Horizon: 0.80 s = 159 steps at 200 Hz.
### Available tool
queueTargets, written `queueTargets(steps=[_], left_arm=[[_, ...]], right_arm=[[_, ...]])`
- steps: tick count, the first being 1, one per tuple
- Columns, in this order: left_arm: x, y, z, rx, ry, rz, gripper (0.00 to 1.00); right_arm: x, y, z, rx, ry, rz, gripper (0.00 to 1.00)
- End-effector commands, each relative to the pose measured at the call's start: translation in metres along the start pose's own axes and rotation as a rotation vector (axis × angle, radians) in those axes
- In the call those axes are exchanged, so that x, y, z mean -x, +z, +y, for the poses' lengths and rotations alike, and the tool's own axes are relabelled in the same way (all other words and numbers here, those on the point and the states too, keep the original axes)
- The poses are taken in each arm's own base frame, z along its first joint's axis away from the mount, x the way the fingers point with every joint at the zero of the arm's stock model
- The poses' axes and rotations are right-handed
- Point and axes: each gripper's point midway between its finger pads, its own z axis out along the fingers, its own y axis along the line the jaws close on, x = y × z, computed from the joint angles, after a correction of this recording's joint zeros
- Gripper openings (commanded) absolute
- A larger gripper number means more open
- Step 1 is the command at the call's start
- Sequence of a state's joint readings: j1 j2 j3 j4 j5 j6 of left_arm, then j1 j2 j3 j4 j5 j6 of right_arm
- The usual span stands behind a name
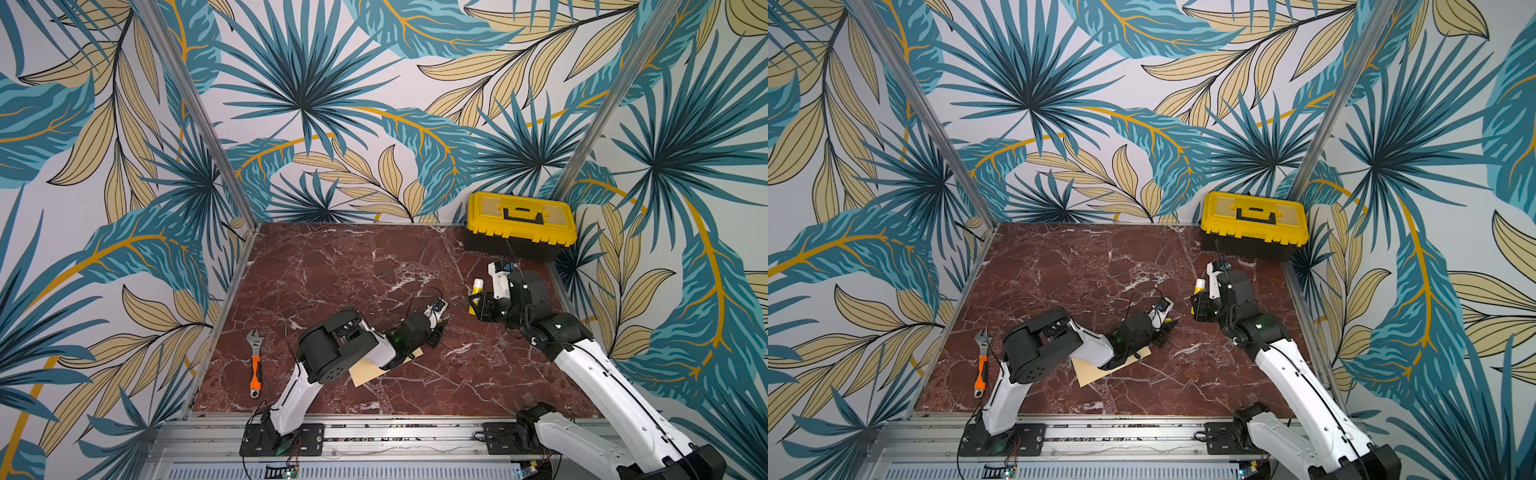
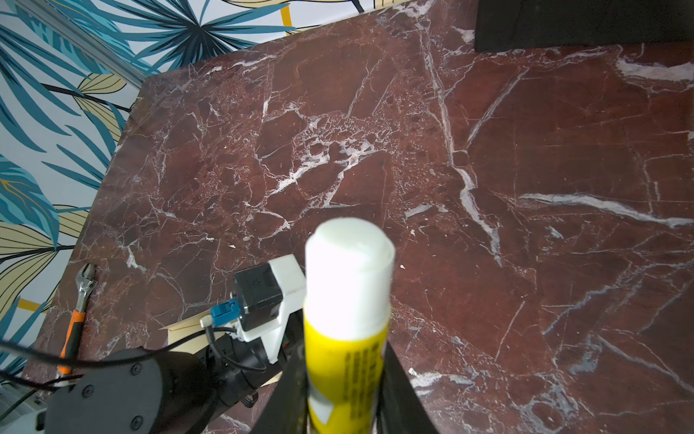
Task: Seal the envelope with a glue stick
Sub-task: Place the lid at the center of the board, then unscrew the glue stick.
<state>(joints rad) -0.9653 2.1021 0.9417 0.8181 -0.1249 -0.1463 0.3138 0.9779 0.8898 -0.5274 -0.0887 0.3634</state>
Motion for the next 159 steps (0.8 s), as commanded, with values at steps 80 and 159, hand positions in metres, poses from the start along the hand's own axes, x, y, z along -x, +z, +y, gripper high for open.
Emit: queueTargets(steps=[80,159], left_arm=[[0.152,-0.111,-0.024,-0.301,-0.081,-0.285,0.41],[0.218,-0.205,-0.068,-0.698,-0.06,-0.357,0.49]], right_arm=[[0.016,-0.033,0.097,0.564,-0.156,-0.073,0.0],[0.04,-0.103,0.153,0.916,-0.337,-0.242,0.0]])
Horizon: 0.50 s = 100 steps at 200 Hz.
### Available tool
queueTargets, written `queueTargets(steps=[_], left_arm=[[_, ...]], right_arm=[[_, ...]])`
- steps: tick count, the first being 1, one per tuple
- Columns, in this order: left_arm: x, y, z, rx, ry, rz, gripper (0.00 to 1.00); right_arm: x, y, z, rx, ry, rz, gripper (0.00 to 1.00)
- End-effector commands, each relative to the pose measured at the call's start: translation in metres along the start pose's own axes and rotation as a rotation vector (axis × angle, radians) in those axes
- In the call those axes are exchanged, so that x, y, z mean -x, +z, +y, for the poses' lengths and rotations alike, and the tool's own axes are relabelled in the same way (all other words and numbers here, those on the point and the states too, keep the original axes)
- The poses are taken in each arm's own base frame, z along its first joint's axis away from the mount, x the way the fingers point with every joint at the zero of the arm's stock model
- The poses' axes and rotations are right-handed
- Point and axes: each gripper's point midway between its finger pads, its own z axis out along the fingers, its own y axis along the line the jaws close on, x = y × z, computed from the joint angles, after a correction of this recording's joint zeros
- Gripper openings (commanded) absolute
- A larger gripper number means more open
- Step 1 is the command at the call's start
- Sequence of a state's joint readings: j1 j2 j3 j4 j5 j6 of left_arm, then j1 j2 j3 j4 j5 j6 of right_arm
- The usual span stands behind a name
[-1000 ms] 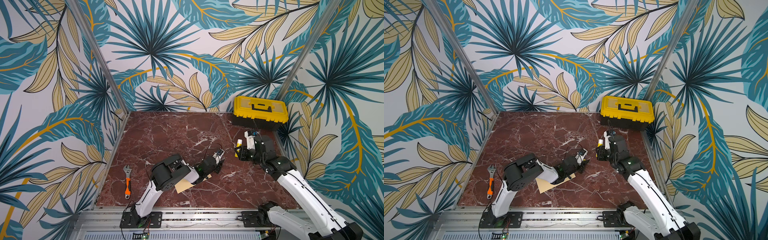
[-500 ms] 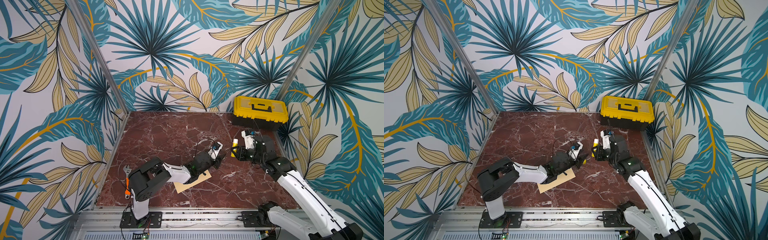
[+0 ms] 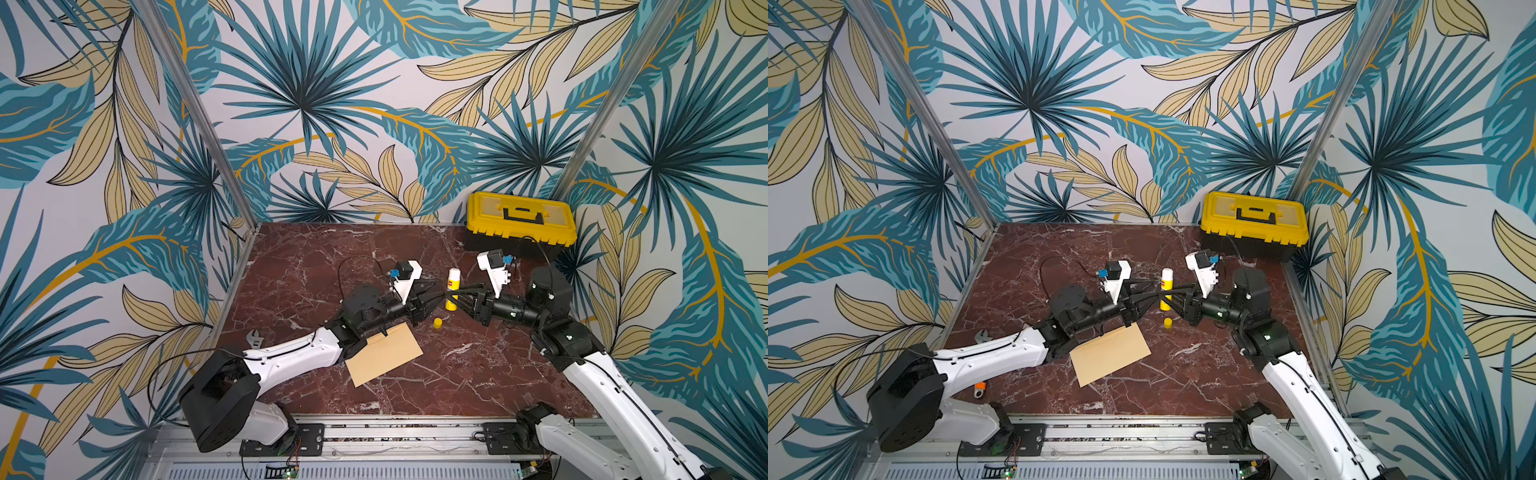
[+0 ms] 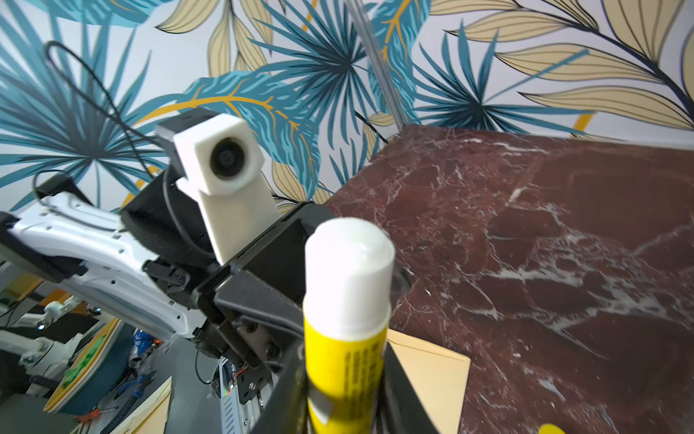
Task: Seal the envelope with a glue stick
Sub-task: Unscrew the glue stick.
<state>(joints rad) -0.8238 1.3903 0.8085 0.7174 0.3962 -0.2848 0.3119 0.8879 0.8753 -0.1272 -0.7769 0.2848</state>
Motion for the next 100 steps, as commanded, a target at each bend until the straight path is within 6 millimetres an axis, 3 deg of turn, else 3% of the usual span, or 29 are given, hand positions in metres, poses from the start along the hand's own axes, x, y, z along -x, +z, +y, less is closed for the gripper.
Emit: queueTargets(steps=[1,43,100], left_arm=[[0.009,-0.009,-0.044,-0.235,-0.029,0.036,0.49],[0.019,-0.012,-0.064,-0.371,-0.032,0.065,0.5],[0.044,-0.017,-0.077,-0.505,-0.086,0.0,0.54]], right_arm=[[0.02,-0.001,0.025,0.132,-0.071,-0.054,0.0],[0.043,-0.003,0.045,0.221,-0.061,-0.088,0.0],[0.048,-0.008,0.059,0.262,-0.083,-0.082,0.0]])
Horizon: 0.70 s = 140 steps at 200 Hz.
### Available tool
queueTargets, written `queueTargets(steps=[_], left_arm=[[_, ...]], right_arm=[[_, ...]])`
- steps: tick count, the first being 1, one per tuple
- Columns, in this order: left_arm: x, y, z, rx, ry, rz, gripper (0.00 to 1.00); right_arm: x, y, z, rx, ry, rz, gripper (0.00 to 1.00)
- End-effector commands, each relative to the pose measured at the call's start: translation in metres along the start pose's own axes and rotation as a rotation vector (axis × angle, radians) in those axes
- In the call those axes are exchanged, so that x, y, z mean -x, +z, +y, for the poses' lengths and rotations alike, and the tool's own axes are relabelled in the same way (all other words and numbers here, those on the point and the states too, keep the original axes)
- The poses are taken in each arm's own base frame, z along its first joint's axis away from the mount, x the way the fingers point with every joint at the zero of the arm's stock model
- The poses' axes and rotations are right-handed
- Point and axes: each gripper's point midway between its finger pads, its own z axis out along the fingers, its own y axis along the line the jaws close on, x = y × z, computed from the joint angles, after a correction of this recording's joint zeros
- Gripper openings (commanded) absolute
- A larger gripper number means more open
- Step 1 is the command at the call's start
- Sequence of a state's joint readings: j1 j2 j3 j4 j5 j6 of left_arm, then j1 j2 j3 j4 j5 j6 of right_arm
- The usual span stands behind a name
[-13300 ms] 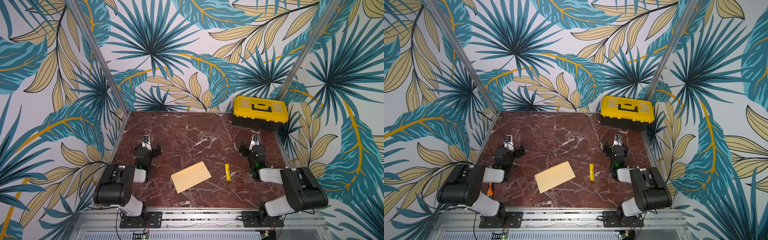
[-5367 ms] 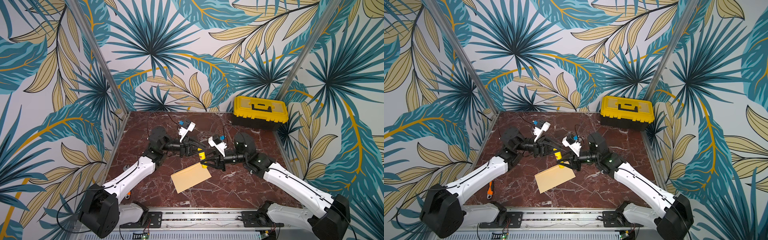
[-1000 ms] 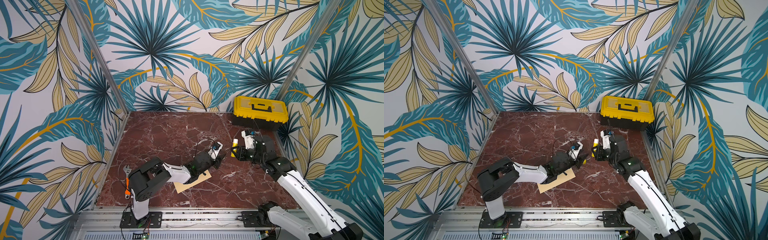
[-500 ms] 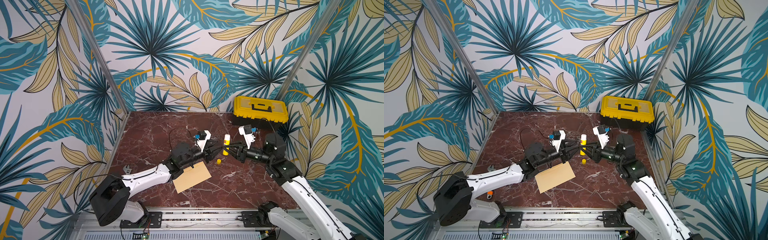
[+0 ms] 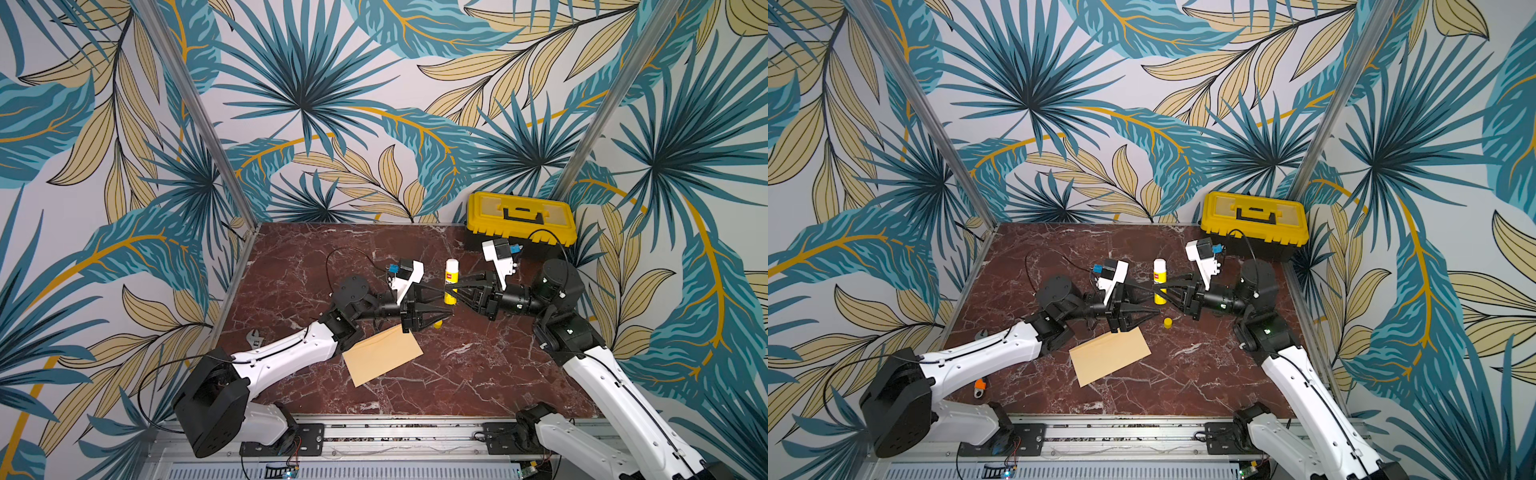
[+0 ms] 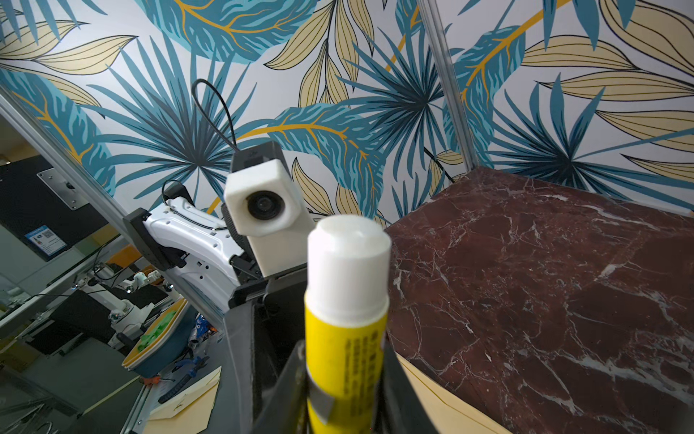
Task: Seal the envelope with a glue stick
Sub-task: Unscrew the glue stick.
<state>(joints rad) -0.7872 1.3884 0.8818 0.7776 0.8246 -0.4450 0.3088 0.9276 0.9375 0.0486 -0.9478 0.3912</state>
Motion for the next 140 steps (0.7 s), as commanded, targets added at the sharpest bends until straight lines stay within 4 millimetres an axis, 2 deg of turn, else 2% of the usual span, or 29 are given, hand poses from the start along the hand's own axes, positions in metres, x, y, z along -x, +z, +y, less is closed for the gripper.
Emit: queueTargets(steps=[1,62,99,124,140], left_arm=[[0.018,0.0,-0.016,-0.102,-0.002,-0.037,0.54],[0.024,0.01,-0.013,-0.13,-0.032,-0.004,0.44],[0.024,0.012,-0.012,-0.139,-0.039,-0.001,0.37],[0.021,0.011,-0.003,-0.072,-0.035,0.004,0.37],[0.021,0.009,0.001,-0.031,-0.017,0.012,0.34]], right_arm=[[0.012,-0.002,0.018,0.061,-0.039,-0.019,0.0],[0.016,-0.001,0.035,0.134,-0.045,-0.026,0.0],[0.014,-0.001,0.034,0.125,-0.041,-0.026,0.0],[0.016,-0.001,0.031,0.101,-0.04,-0.039,0.0],[0.016,-0.001,0.032,0.103,-0.038,-0.039,0.0]])
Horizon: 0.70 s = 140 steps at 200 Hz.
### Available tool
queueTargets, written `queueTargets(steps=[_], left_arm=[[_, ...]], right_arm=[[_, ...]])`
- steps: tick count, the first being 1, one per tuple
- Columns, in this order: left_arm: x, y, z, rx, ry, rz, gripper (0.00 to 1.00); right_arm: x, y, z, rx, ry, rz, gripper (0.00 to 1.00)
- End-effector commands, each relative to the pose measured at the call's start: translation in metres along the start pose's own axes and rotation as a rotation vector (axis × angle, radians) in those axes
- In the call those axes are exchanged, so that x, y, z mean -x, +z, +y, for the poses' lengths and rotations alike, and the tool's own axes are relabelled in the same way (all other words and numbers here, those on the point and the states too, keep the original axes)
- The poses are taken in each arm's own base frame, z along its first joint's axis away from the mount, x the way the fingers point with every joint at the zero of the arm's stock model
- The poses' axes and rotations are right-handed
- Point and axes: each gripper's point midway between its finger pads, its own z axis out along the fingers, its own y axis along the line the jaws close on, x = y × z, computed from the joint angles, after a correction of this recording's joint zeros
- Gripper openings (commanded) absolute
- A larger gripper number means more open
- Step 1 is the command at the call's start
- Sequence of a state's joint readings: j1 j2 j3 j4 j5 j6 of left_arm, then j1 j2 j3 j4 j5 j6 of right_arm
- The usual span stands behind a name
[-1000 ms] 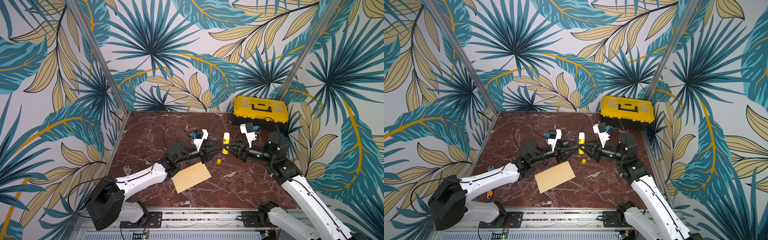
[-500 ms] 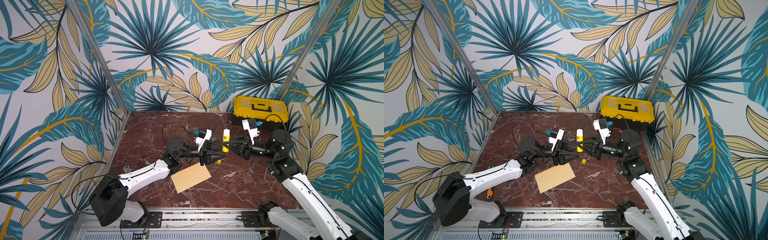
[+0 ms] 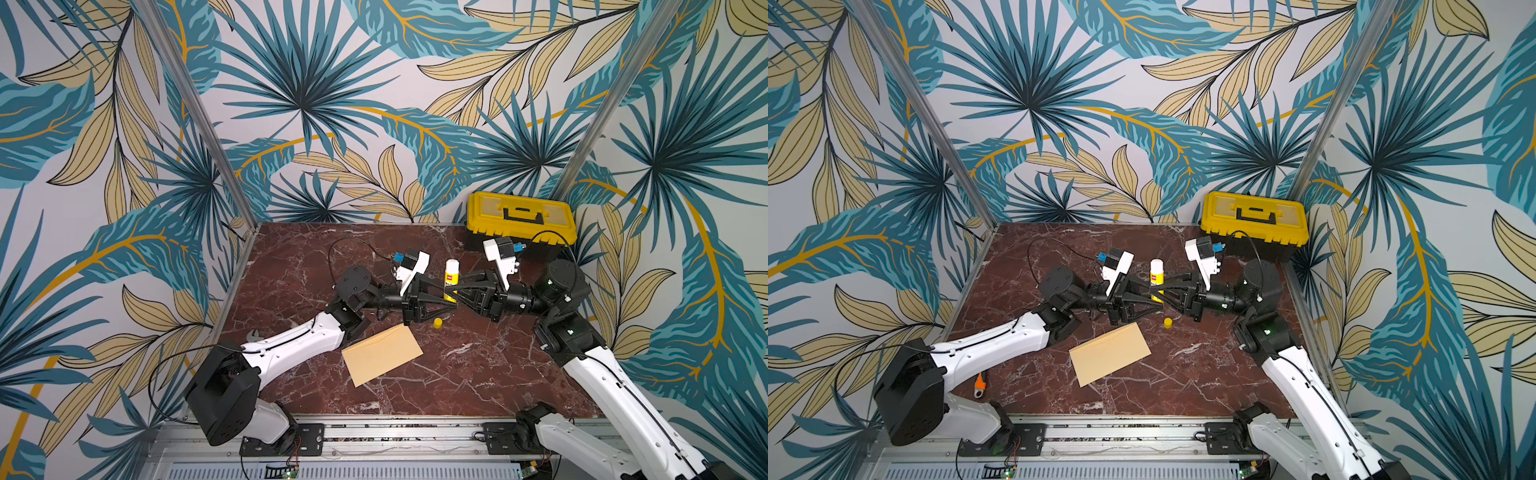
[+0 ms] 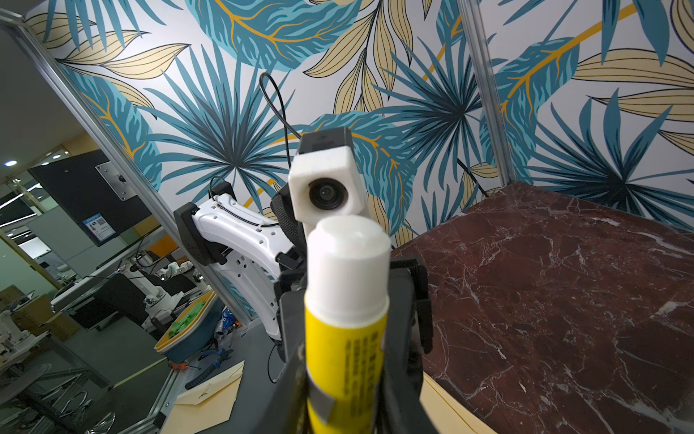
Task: Seal the envelope with a glue stick
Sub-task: Unscrew the glue stick.
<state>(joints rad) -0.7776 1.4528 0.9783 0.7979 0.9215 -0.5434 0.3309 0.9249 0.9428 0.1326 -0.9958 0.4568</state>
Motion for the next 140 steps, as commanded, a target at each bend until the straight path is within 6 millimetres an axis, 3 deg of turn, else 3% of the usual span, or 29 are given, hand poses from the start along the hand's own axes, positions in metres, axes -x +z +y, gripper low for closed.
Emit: queueTargets(steps=[1,89,140], left_arm=[[0.008,-0.003,0.005,0.064,0.04,-0.001,0.33],[0.012,-0.002,-0.003,0.041,0.053,0.001,0.17],[0.027,-0.001,-0.036,-0.114,0.075,0.006,0.15]], right_arm=[[0.007,-0.002,0.01,0.017,-0.028,-0.021,0.0],[0.003,-0.001,0.013,0.032,-0.026,-0.023,0.0],[0.011,-0.001,0.039,0.143,-0.059,-0.022,0.0]])
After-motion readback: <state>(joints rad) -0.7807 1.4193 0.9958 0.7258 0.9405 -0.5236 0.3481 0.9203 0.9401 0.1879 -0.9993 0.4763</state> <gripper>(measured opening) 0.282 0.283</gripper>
